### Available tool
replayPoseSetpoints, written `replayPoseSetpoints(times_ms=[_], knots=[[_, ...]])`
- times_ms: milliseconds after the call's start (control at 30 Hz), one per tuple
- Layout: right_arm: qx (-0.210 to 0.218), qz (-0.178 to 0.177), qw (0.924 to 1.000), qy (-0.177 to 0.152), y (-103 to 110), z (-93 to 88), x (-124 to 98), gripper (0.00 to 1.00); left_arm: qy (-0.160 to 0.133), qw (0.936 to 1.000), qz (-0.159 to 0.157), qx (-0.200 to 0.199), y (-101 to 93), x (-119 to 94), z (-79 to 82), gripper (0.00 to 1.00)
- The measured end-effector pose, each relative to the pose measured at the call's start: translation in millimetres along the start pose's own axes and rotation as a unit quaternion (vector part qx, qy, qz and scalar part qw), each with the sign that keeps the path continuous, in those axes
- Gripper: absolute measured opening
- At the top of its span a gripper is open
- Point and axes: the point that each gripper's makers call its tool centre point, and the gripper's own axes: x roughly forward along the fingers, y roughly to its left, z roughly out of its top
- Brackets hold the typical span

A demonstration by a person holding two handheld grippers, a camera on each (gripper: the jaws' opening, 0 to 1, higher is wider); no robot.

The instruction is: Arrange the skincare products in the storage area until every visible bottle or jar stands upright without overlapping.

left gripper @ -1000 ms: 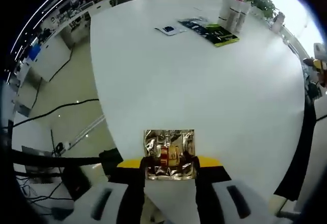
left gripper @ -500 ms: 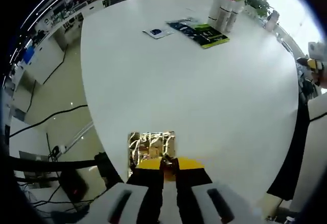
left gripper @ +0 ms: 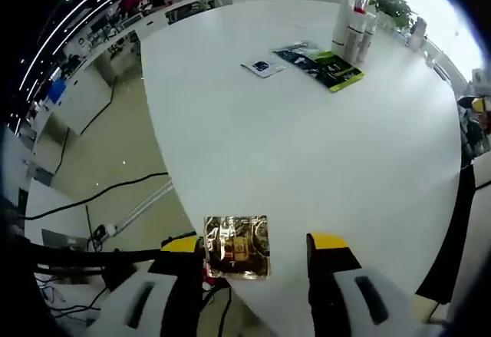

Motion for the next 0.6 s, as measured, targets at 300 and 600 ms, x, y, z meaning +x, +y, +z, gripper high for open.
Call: replayPoseSetpoints(times_ms=[300, 600], knots=[[0.004, -0.002, 1.0, -0.003, 5, 0.2, 5, 0.31, 0.021, 0.9994, -0.026, 0.009, -2.8, 14, -5.3, 0.66], [0.01, -0.011, 0.9999, -0.007, 3, 1.3, 5, 0.31, 0.032, 0.9987, -0.035, 0.019, -1.6, 18, -7.4, 0.64]])
